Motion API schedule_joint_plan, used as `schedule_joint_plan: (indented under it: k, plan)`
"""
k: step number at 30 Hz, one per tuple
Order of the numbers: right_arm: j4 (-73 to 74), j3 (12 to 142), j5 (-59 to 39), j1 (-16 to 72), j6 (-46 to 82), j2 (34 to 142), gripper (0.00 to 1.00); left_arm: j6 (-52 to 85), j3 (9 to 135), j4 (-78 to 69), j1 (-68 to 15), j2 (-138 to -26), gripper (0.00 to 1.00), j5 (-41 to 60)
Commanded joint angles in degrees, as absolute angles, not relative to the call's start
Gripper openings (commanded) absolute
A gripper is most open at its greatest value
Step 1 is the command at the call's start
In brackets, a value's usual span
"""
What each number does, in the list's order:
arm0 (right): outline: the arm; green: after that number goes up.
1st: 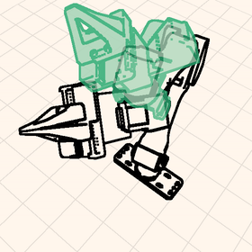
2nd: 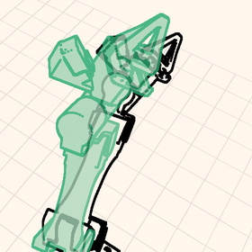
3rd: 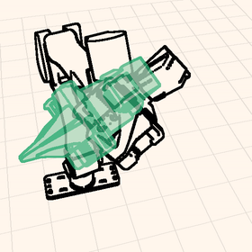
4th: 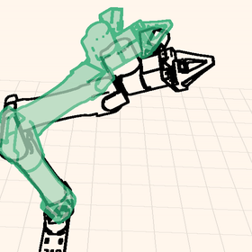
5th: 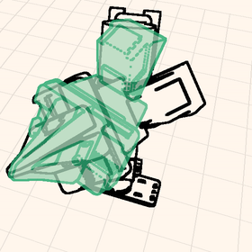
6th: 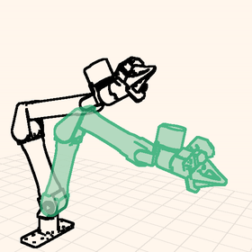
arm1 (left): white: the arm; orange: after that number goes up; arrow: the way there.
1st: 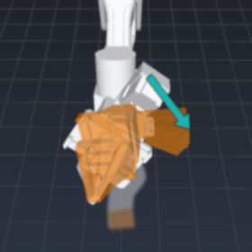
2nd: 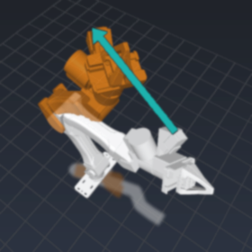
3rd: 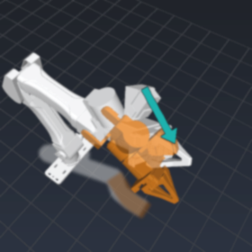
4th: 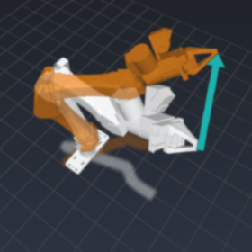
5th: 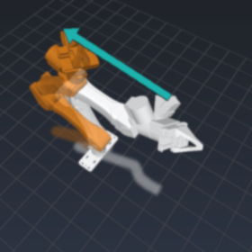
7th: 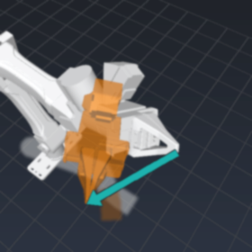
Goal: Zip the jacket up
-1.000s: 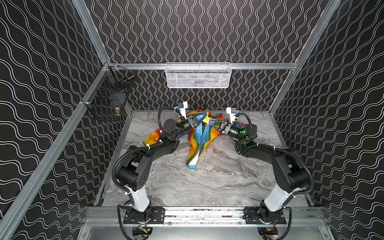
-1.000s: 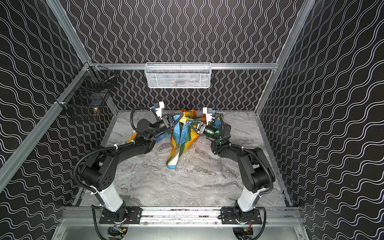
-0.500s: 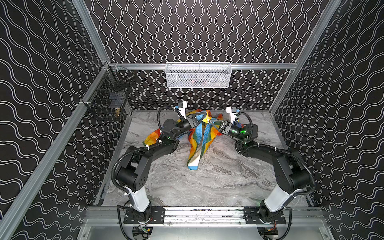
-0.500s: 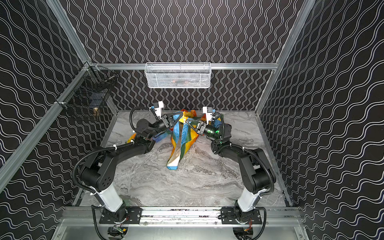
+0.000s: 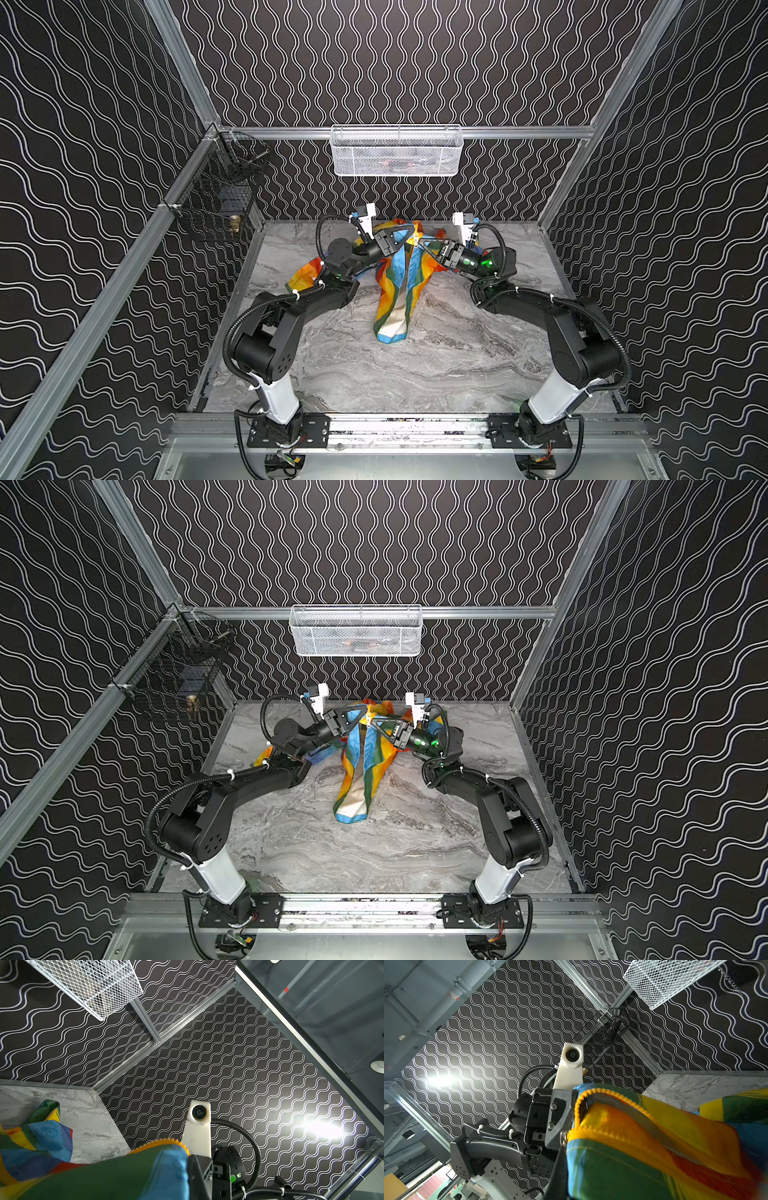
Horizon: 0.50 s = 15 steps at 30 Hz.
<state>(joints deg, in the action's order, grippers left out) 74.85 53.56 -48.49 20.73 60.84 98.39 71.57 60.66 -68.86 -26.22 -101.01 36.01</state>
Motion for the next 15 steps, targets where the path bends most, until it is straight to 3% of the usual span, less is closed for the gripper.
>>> schedule_joint_plan:
  k: [1,15]
  plan:
    - [77.5,54.0,-47.7,20.7,60.9,98.2,0.0,70.9,60.8,-70.5,-26.3,-100.4,0.0,36.9]
    - [77.5,54.0,-47.5,20.7,60.9,98.0,0.0,70.2,60.2,-70.9,-26.3,-99.1,0.0,34.8]
